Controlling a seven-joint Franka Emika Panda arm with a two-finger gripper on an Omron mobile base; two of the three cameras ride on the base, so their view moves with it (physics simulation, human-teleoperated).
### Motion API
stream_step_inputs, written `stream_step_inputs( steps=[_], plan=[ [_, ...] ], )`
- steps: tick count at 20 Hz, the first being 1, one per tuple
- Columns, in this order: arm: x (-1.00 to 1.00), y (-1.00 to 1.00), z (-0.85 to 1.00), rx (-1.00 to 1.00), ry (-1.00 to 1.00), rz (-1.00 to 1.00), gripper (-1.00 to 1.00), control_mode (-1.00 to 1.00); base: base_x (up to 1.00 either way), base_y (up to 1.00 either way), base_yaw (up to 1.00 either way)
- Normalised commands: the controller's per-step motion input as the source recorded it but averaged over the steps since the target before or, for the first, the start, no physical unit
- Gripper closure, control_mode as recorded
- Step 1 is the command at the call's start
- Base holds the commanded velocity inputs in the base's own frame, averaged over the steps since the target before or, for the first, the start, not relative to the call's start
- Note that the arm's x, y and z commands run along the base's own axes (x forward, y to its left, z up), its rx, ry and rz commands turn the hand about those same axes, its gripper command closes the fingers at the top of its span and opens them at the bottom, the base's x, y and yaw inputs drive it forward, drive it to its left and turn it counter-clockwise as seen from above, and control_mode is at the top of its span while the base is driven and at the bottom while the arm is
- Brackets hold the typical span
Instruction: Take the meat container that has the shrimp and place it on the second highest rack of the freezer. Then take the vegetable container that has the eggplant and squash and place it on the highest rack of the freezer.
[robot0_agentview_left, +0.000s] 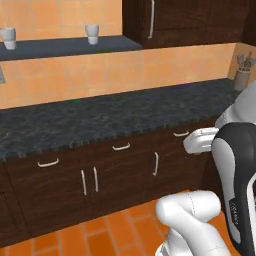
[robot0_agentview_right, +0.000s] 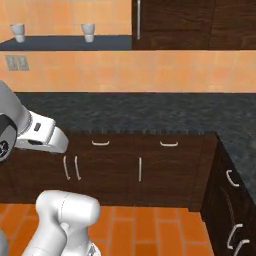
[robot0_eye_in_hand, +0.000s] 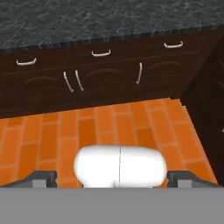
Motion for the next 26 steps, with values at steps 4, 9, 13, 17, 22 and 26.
stream_step_inputs(
  steps=[4, 9, 13, 17, 22, 26],
  plan=[
    [0.00, 0.00, 0.00, 0.00, 0.00, 0.00, -1.00, 1.00, 0.73, 0.00, -0.22],
    [0.00, 0.00, 0.00, 0.00, 0.00, 0.00, -1.00, 1.00, 0.00, 0.02, -0.96],
    [0.00, 0.00, 0.00, 0.00, 0.00, 0.00, -1.00, 1.00, 0.04, 0.01, -0.93],
    [0.00, 0.00, 0.00, 0.00, 0.00, 0.00, -1.00, 1.00, 0.43, 0.26, -0.78],
    [0.00, 0.00, 0.00, 0.00, 0.00, 0.00, -1.00, 1.00, 0.68, 0.51, -0.65],
    [0.00, 0.00, 0.00, 0.00, 0.00, 0.00, -1.00, 1.00, 0.78, 0.55, -0.54]
  ],
)
